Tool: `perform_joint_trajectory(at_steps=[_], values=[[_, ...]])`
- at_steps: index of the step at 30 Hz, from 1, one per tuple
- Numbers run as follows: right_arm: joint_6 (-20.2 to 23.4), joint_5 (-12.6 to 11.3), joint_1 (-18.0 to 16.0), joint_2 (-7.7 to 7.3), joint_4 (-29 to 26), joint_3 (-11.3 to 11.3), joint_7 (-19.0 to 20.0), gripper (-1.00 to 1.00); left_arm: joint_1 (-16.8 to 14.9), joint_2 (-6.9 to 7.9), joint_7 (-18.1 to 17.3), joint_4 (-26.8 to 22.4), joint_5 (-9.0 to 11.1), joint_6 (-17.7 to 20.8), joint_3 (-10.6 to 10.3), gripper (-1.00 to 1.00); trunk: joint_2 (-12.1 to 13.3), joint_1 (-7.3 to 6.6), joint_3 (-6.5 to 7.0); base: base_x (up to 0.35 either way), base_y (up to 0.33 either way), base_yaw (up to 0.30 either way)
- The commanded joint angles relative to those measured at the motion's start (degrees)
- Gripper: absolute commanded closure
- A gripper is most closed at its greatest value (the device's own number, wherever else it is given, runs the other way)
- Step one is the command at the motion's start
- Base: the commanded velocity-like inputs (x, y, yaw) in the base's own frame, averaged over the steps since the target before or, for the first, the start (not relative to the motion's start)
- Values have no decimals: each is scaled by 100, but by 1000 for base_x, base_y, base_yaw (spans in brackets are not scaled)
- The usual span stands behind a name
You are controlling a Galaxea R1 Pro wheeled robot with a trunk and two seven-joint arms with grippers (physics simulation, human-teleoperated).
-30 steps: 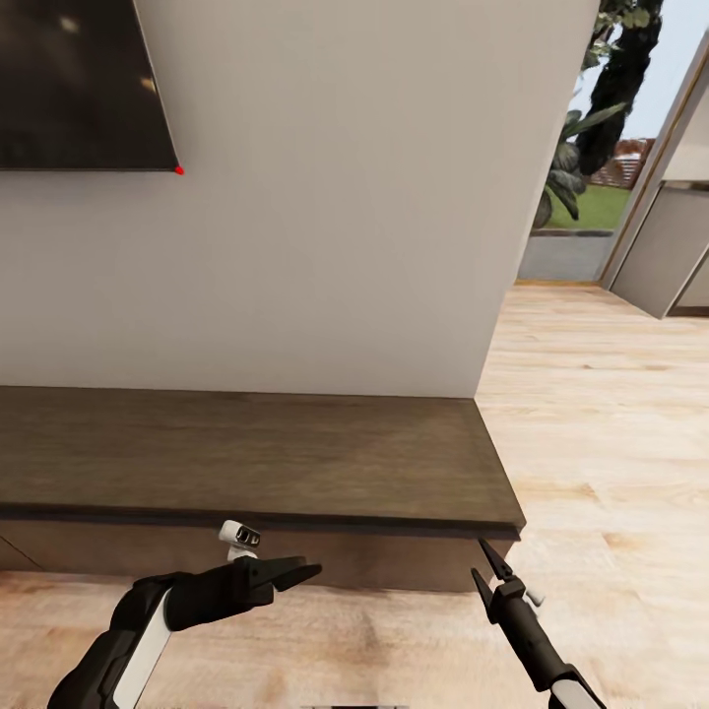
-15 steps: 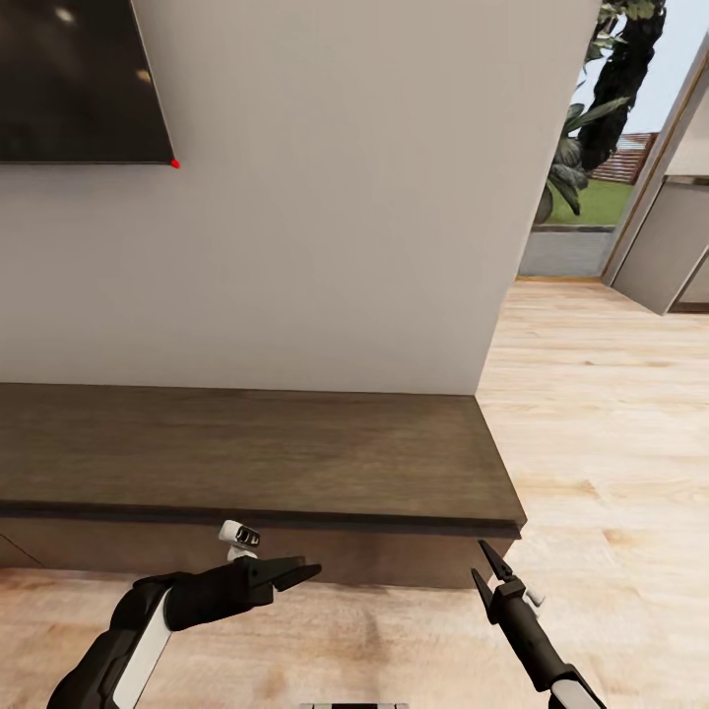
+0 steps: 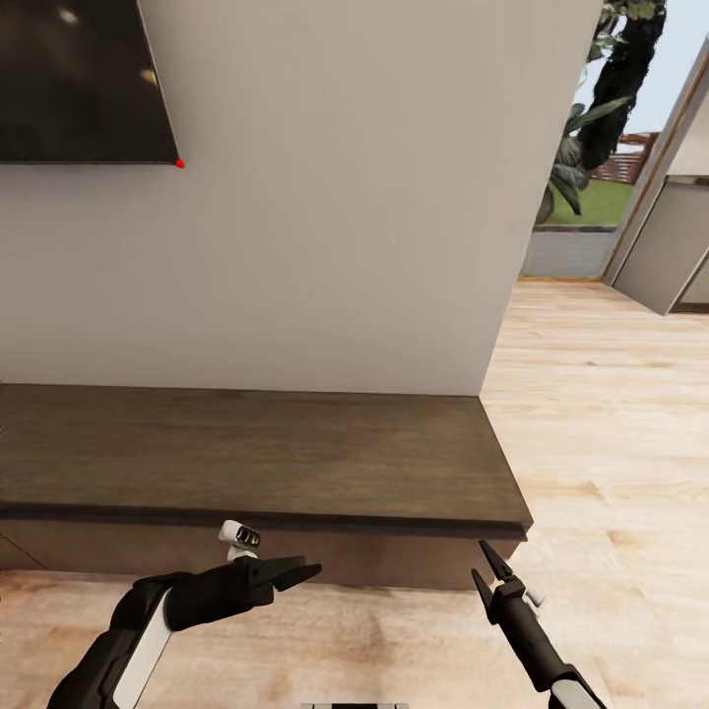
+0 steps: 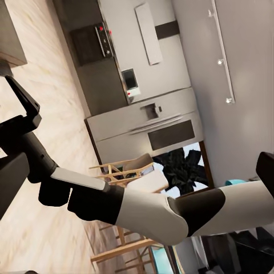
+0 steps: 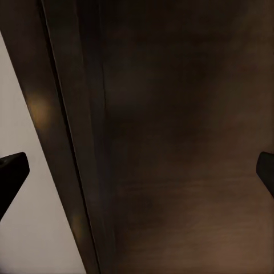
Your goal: Place each of the two pumpkins and all three candles from the living room inside a cabinet in the living room (use any cabinet), then make sure every cabinet is closed, and position the cauldron so it is next to a table in the living room.
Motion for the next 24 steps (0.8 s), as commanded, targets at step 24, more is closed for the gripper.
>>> perform_joint_trajectory(at_steps=[24], values=[[73,-43,-5,8,-34,0,-539,-100,-2,-4,-6,1,12,60,-4,-100,-2,-1,-4,0,9,0]])
